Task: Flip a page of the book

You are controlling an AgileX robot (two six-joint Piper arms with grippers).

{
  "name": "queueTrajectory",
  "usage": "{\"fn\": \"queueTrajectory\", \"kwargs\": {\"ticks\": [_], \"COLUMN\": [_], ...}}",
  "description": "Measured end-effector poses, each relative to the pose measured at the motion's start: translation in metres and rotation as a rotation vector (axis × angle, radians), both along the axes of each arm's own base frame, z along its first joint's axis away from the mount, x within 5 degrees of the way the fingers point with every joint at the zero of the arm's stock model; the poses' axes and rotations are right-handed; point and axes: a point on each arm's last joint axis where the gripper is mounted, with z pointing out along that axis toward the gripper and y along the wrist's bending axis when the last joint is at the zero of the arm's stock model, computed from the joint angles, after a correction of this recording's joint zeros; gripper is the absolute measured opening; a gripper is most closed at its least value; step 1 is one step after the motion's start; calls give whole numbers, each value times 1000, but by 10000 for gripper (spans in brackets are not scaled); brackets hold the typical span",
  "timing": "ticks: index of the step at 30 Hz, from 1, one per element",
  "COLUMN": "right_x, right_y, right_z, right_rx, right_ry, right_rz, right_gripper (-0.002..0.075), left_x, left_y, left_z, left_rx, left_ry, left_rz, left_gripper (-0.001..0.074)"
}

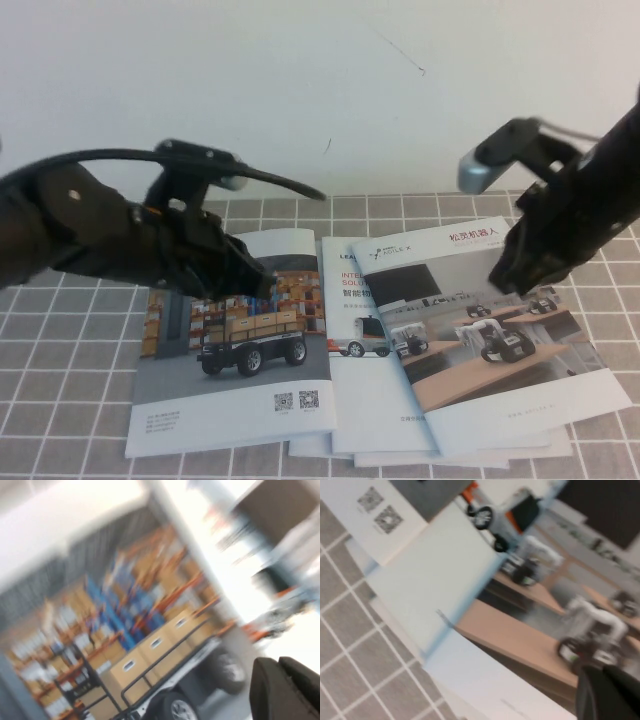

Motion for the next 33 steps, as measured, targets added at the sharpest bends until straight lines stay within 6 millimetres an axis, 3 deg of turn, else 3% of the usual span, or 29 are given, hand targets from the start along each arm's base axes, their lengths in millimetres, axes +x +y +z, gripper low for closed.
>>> {"fn": "queueTrajectory", "kwargs": {"ticks": [5, 8, 13, 17, 18, 25, 27, 33], "right_x": [-37, -65, -113, -155, -169, -236, -249, -271], "right_y": [-33, -52, -76, -93, -99, -124, -128, -136], "right_z": [79, 118, 147, 140, 129, 80, 69, 42], "right_rx": [-128, -158, -168, -172, -181, -144, -117, -78], "right_ry": [-245, -376, -498, -520, -510, -569, -599, -630], "right_rz": [-92, -170, -256, -298, -309, -378, -402, -435], "right_gripper": [-1, -1, -1, -1, -1, -2, -2, -2], "left_x": [-47, -73, -122, -161, -181, -225, -238, -259], "left_y": [19, 36, 59, 73, 79, 94, 98, 105], "left_z": [67, 91, 117, 114, 105, 58, 41, 25], "left_rx": [77, 137, 120, 69, 49, 40, 27, -8], "left_ry": [-143, -192, -319, -438, -485, -559, -592, -693], "left_rz": [-43, 9, 130, 176, 187, 202, 209, 224], "left_gripper": [-4, -4, -4, -4, -4, -4, -4, -4]}}
